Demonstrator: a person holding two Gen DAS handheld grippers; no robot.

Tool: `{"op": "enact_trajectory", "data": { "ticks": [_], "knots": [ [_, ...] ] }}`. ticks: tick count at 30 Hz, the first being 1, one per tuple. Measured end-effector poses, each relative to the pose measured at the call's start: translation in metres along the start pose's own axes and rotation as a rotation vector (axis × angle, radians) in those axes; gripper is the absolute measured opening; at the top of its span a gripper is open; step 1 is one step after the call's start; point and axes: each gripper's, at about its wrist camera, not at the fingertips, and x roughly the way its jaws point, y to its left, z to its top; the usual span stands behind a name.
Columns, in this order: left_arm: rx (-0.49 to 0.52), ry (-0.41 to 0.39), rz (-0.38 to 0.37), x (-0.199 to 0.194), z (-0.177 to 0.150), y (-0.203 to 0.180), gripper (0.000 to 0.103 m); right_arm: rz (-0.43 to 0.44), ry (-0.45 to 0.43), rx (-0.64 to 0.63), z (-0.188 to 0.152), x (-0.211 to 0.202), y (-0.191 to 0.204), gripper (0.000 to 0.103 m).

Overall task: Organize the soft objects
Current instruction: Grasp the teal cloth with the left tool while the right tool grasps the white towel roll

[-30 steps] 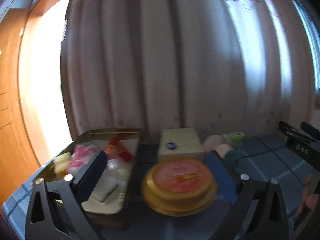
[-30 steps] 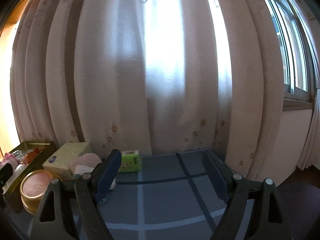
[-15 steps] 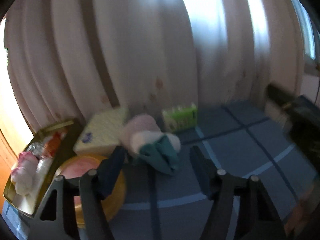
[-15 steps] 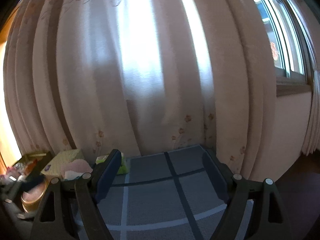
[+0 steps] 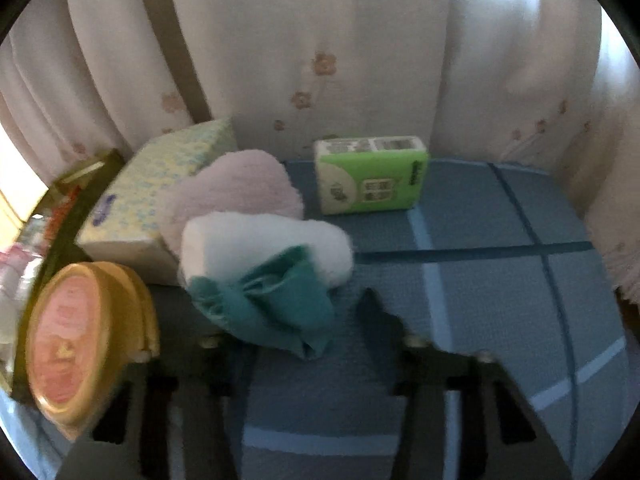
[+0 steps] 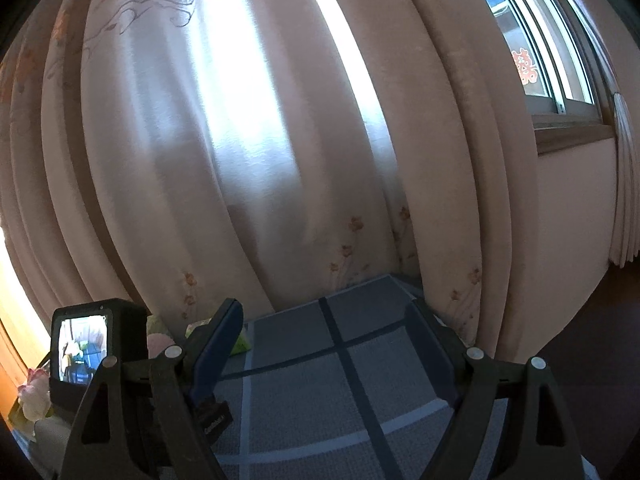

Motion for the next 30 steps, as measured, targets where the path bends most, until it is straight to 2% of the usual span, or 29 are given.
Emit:
{"op": "enact_trajectory", "data": {
  "ticks": [2, 5, 8, 9, 12, 15, 17, 20, 24, 28, 30],
  "knots": [
    [-0.033, -0.009, -0.035, -0.003, -0.001, 0.008, 0.021, -0.002, -0.002, -0.009, -0.001, -0.001, 0.001, 0.085],
    [-0.079, -0.036, -0.155, -0.009, -0.005, 0.021, 0.013, -0.008, -0.007, -0.015, -0.002, -0.002, 0.002, 0.085],
    [-0.125, -0.131, -0.272, -0.029, -0.015, 0.041, 0.012, -0.012, -0.014, -0.017, -0.002, -0.002, 0.002, 0.085],
    [-0.126, -0.182, -0.336, -0.04, -0.021, 0.049, 0.012, -0.011, -0.014, -0.018, -0.001, -0.002, 0.001, 0.085],
    [-0.107, -0.276, -0.427, -0.065, -0.038, 0.07, 0.011, -0.014, -0.014, -0.021, -0.002, -0.002, 0.002, 0.085],
    [-0.095, -0.319, -0.494, -0.082, -0.05, 0.091, 0.011, -0.017, -0.009, -0.026, -0.001, -0.001, 0.003, 0.085],
    [-0.086, -0.342, -0.499, -0.091, -0.055, 0.102, 0.011, -0.018, -0.006, -0.032, -0.001, 0.0, 0.004, 0.085],
    [-0.048, -0.368, -0.466, -0.098, -0.062, 0.11, 0.011, -0.012, 0.005, -0.052, -0.001, 0.002, 0.008, 0.085],
    [-0.023, -0.365, -0.464, -0.103, -0.063, 0.126, 0.011, 0.041, 0.039, -0.111, -0.002, 0.008, 0.018, 0.085],
    [0.003, -0.389, -0.49, -0.108, -0.068, 0.138, 0.011, 0.135, 0.082, -0.184, -0.007, 0.01, 0.033, 0.085],
    [0.01, -0.404, -0.469, -0.114, -0.073, 0.146, 0.011, 0.222, 0.178, -0.207, -0.013, 0.021, 0.045, 0.085]
  ]
}}
